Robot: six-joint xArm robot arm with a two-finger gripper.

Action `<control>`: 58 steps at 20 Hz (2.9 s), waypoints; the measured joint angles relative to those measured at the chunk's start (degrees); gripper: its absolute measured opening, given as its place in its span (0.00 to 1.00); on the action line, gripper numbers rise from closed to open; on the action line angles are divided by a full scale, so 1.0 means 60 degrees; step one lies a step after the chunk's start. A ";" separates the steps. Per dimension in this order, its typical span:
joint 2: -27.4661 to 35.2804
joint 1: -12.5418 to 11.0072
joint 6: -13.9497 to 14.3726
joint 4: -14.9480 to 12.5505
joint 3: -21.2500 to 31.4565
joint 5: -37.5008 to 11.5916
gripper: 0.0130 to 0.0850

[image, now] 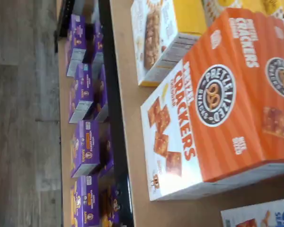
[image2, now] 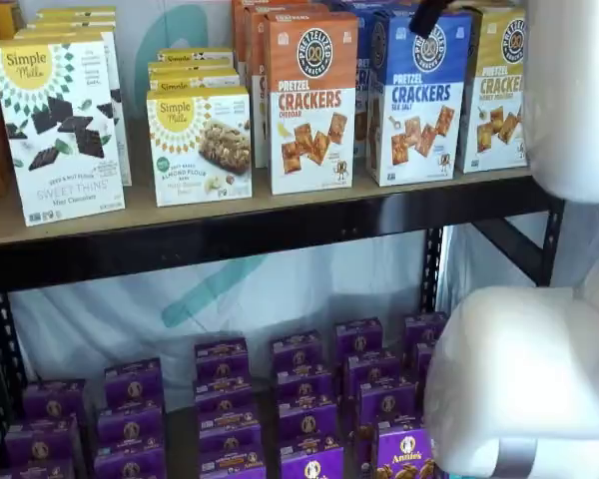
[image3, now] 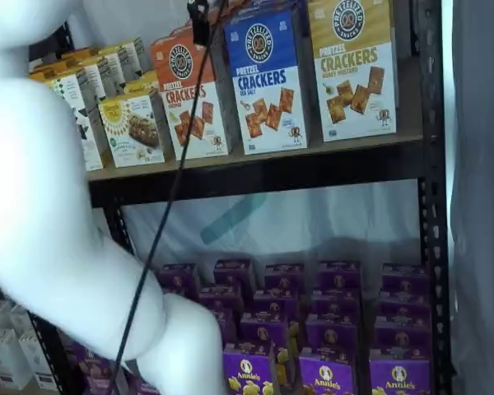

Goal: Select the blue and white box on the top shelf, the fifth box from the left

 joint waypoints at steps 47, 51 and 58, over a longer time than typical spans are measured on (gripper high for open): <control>0.4468 0.0657 -0.0252 -0.1853 -0.4127 0.1484 1.00; 0.4526 0.0864 -0.0197 -0.2250 -0.4227 0.1596 1.00; 0.4507 0.1120 -0.0149 -0.2769 -0.4173 0.1643 1.00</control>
